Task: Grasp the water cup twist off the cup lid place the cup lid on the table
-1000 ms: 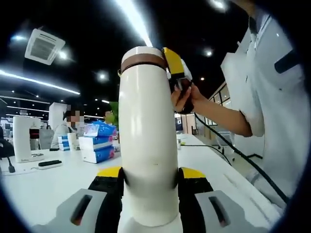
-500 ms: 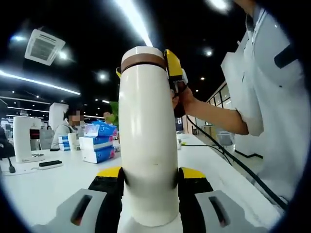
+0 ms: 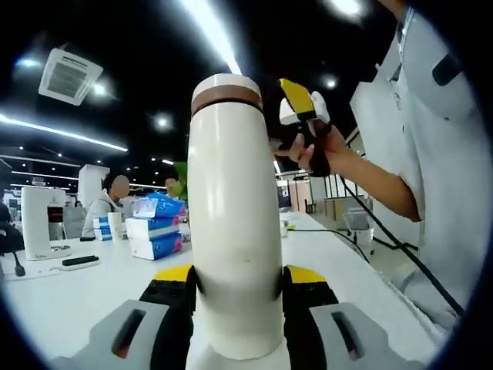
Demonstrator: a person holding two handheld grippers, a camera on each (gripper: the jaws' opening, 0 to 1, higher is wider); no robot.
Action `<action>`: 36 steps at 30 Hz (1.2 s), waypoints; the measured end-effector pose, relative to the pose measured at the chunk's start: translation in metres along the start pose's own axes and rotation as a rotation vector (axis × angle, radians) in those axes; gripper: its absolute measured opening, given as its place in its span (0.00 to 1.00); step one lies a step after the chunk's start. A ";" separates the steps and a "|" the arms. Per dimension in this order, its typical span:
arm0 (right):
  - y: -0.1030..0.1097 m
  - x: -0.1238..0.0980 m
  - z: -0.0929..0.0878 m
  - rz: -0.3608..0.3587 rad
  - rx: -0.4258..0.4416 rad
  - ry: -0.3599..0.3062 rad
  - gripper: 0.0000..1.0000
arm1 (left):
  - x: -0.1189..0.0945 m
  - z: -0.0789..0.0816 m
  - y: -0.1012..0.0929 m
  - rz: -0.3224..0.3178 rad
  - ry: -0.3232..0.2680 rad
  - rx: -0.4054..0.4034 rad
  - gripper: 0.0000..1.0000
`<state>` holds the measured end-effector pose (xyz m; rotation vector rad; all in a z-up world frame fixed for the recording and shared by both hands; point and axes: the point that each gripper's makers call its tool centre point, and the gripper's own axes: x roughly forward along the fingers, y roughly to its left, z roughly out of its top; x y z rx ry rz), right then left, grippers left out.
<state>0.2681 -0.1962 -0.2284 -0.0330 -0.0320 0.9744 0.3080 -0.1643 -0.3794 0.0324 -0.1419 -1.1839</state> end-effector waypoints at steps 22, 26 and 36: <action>0.020 -0.001 -0.006 -0.389 0.049 -0.052 0.65 | -0.001 0.000 0.000 0.009 0.008 0.001 0.46; 0.017 0.029 0.003 -0.308 0.025 -0.046 0.60 | -0.001 -0.001 0.000 0.008 0.008 0.003 0.46; 0.002 0.056 -0.012 -0.267 0.035 0.009 0.51 | -0.001 -0.001 -0.001 0.006 0.006 0.006 0.46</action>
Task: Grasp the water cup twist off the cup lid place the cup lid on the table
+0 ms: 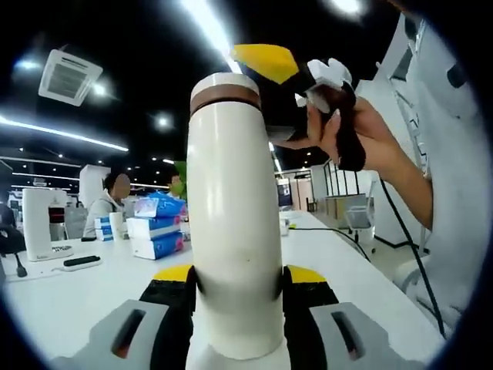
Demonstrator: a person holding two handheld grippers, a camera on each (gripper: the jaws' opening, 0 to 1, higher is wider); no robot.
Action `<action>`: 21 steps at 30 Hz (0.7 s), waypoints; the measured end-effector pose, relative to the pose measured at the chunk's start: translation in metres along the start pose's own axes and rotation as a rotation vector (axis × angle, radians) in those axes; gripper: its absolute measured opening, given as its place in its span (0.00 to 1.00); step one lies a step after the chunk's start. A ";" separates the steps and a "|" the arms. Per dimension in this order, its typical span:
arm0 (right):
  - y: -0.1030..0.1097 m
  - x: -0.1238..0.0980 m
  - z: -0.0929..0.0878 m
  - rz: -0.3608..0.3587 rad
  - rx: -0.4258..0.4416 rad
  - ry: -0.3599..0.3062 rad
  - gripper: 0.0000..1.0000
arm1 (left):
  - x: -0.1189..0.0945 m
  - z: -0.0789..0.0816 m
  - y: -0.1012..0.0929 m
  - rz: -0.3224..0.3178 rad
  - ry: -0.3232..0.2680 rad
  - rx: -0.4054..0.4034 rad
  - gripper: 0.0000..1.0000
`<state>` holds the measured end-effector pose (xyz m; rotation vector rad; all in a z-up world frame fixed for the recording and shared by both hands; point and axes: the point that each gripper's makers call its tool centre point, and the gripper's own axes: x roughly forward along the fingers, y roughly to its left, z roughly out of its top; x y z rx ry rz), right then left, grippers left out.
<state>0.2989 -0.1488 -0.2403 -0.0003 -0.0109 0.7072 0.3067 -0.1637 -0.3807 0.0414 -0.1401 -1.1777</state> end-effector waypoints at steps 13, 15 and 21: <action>0.002 -0.005 -0.004 0.201 0.014 0.078 0.46 | 0.000 0.000 -0.003 -0.008 -0.004 0.001 0.45; 0.002 -0.006 -0.004 0.243 0.019 0.090 0.46 | 0.001 0.001 -0.003 -0.010 -0.004 0.002 0.45; 0.005 -0.007 -0.006 0.368 0.028 0.097 0.46 | 0.001 0.001 -0.003 -0.010 -0.006 0.001 0.45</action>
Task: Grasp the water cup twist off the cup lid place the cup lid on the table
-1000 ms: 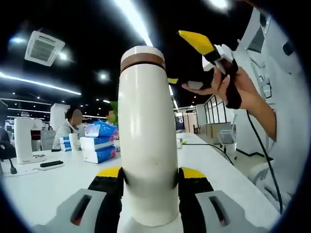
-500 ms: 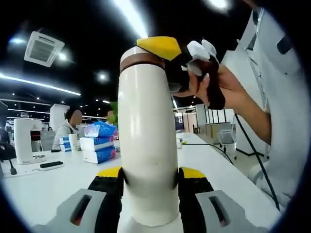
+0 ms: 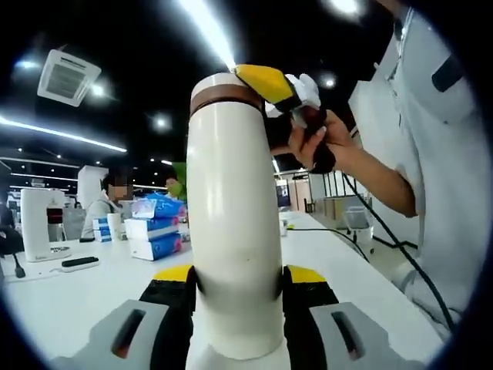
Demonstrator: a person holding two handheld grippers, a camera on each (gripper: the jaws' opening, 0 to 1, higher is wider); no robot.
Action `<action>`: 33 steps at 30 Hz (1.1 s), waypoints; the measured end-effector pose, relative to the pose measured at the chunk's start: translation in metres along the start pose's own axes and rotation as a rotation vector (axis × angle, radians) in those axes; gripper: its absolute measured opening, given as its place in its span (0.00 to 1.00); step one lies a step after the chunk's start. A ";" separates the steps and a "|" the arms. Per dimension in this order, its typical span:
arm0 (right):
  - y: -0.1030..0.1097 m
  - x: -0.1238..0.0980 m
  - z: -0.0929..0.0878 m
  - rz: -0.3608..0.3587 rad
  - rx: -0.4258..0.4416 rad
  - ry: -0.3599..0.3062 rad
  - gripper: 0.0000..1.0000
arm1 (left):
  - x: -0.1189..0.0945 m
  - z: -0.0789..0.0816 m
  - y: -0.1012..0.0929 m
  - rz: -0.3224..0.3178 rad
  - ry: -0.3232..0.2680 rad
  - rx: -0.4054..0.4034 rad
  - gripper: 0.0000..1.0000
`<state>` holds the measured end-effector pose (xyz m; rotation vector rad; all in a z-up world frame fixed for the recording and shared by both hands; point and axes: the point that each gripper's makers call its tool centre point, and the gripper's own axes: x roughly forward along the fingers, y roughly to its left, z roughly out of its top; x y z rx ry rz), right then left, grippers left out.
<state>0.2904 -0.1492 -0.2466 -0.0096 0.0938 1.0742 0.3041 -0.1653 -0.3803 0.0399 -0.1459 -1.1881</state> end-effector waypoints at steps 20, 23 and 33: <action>0.010 0.003 -0.003 0.341 -0.020 0.017 0.46 | 0.000 0.000 0.002 -0.004 -0.001 -0.001 0.45; 0.011 0.004 -0.005 0.382 -0.014 0.019 0.46 | -0.001 -0.001 0.003 -0.003 0.000 0.001 0.45; 0.010 -0.002 -0.001 0.255 -0.013 0.027 0.52 | -0.001 0.000 0.002 -0.005 -0.001 0.007 0.45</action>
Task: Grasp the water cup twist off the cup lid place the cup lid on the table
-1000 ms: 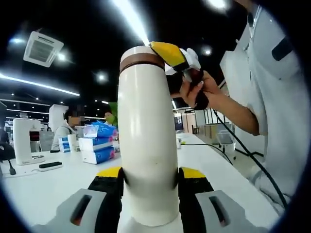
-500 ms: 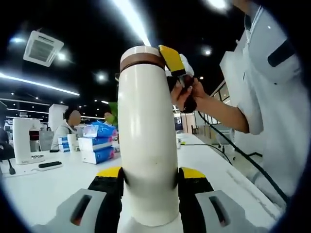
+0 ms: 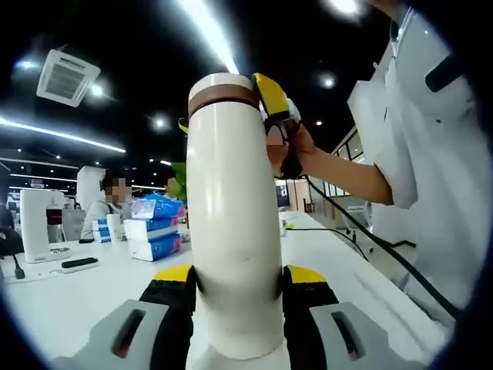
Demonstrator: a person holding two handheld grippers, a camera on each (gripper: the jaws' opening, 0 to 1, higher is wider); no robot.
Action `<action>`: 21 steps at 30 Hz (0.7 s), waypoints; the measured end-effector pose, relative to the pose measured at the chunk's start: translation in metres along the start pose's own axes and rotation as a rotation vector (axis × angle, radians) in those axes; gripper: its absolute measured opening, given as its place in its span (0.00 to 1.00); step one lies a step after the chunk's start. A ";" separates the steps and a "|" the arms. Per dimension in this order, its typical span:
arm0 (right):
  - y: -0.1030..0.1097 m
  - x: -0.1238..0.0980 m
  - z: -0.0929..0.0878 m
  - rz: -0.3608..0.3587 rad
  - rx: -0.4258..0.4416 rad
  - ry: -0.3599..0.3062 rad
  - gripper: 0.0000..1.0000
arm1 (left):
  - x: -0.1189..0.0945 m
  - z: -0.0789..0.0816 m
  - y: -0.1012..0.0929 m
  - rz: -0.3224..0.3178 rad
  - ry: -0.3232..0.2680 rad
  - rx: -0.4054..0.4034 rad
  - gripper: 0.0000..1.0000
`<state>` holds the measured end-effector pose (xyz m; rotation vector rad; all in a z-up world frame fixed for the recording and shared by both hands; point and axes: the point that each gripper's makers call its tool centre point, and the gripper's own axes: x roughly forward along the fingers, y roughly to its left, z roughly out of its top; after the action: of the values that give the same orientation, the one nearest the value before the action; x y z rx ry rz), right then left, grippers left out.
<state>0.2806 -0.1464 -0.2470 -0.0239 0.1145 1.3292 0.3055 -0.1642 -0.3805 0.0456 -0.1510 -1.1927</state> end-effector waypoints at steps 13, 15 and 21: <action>0.018 -0.051 0.007 -0.498 0.062 -0.180 0.69 | 0.001 0.001 -0.001 0.001 0.003 0.002 0.45; 0.029 -0.050 0.012 -0.494 0.169 -0.267 0.69 | 0.001 0.001 -0.001 0.001 0.003 0.002 0.45; 0.044 -0.044 0.004 -0.584 0.127 -0.243 0.71 | 0.001 0.001 -0.001 0.004 0.005 0.001 0.46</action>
<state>0.2276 -0.1781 -0.2370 0.1990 -0.0169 0.7315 0.3046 -0.1655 -0.3800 0.0496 -0.1475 -1.1887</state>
